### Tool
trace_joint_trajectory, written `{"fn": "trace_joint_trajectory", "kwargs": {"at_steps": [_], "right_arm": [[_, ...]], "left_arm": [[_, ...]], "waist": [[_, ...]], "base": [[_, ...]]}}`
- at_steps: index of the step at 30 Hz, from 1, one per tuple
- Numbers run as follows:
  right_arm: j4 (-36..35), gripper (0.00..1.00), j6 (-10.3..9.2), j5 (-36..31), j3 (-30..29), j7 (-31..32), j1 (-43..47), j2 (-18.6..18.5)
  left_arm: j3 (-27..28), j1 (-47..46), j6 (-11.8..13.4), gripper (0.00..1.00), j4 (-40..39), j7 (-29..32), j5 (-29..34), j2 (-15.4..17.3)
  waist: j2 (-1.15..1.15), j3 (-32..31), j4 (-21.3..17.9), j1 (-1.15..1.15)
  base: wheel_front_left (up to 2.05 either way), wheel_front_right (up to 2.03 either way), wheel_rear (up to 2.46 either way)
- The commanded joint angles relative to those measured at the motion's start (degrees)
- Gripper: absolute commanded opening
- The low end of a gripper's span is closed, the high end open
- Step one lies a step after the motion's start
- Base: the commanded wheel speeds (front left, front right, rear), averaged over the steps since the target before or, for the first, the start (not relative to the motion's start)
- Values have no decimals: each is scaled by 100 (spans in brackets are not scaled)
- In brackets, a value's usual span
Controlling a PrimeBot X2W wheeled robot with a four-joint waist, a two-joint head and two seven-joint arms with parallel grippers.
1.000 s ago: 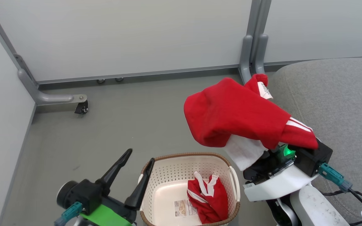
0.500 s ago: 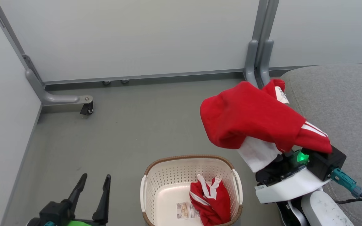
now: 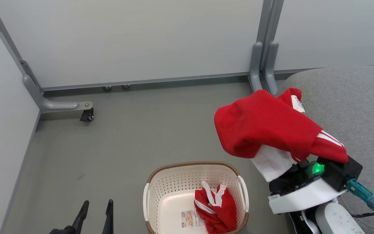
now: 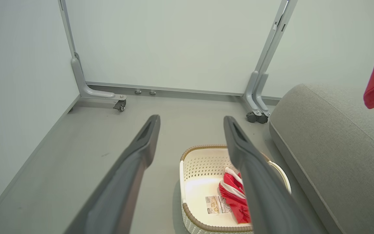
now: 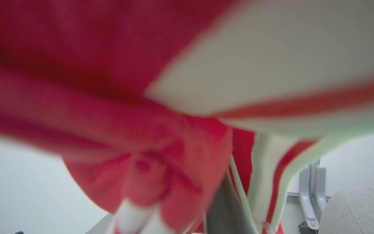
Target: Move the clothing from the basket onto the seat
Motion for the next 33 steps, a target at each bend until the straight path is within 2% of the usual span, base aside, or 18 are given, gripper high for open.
{"fn": "trace_joint_trajectory", "kwargs": {"at_steps": [1,20,26,33], "right_arm": [[1,0,-2,-20,-17,-18,36,3],[21,0,-2,-16,-7,-18,-63,7],[-14,0,-2,-49,-38,-18,-100,-18],[-36,0,-2,-66,-97,-18,-159,-66]], "left_arm": [[11,76,-10,100,5,6,6,-1],[-58,-91,-11,100,-41,6,33,-32],[-17,-133,-11,100,-145,6,38,-80],[-49,-253,-11,100,-193,6,21,-122]], "waist": [[0,9,-1,0],[0,103,-95,0],[0,159,-357,0],[0,250,-900,0]], "base": [[0,0,0],[0,0,0],[0,0,0],[0,0,0]]}}
